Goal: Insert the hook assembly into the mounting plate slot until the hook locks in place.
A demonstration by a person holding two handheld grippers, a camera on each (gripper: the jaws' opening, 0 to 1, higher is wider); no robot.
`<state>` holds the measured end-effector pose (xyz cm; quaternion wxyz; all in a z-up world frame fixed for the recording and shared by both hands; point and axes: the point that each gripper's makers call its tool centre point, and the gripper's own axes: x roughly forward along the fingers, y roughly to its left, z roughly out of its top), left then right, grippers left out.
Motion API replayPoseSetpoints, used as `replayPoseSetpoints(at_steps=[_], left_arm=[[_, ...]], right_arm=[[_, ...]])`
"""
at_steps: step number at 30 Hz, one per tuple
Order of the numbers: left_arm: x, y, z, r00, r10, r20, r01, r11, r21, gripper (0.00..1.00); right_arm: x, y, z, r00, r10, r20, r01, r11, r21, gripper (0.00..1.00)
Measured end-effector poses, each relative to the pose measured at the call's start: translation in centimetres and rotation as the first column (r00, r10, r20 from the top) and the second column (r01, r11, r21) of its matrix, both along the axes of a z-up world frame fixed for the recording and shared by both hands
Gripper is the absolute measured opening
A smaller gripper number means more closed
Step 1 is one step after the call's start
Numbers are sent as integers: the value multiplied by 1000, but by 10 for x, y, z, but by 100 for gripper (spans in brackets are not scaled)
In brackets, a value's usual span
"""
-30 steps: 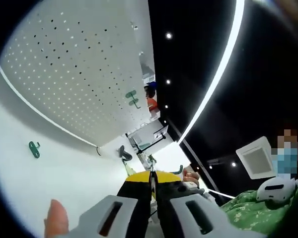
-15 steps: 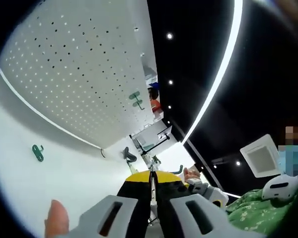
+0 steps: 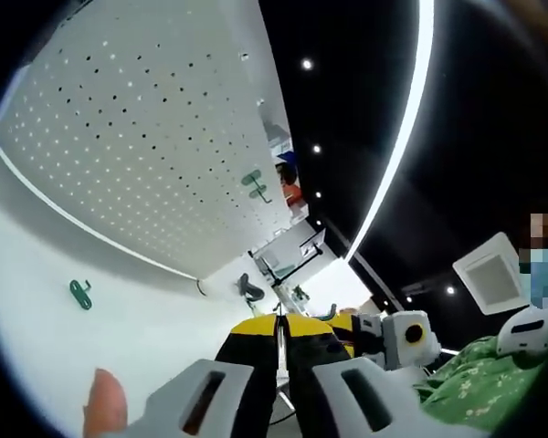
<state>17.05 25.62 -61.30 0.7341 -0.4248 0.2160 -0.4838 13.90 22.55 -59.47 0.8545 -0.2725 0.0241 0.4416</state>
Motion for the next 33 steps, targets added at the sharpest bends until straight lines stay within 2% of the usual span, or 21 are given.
replayPoseSetpoints(at_steps=[2, 7, 9, 11, 22, 25, 33], left_arm=[[1, 0, 0, 1000, 7, 1, -7, 1000, 3, 1], [3, -2, 1, 999, 29, 14, -29, 1000, 8, 1], [4, -4, 1, 999, 34, 16, -34, 999, 5, 1], [4, -6, 1, 999, 42, 19, -42, 999, 6, 1], [5, -18, 4, 998, 57, 0, -57, 998, -29, 1], [4, -22, 2, 998, 56, -6, -56, 998, -30, 1], [4, -26, 2, 998, 62, -22, -63, 997, -36, 1]], right_arm=[[4, -2, -1, 997, -31, -65, 34, 998, 50, 8], [8, -4, -2, 984, -59, -168, 83, 986, 144, 8], [9, -4, 1, 970, -65, -235, 119, 968, 223, 7], [12, -6, 4, 963, -78, -259, 147, 954, 259, 7], [19, -7, 2, 964, -132, -230, 187, 953, 238, 6], [22, -9, 1, 968, -158, -197, 198, 958, 206, 5], [23, -8, 0, 970, -163, -183, 196, 963, 185, 3]])
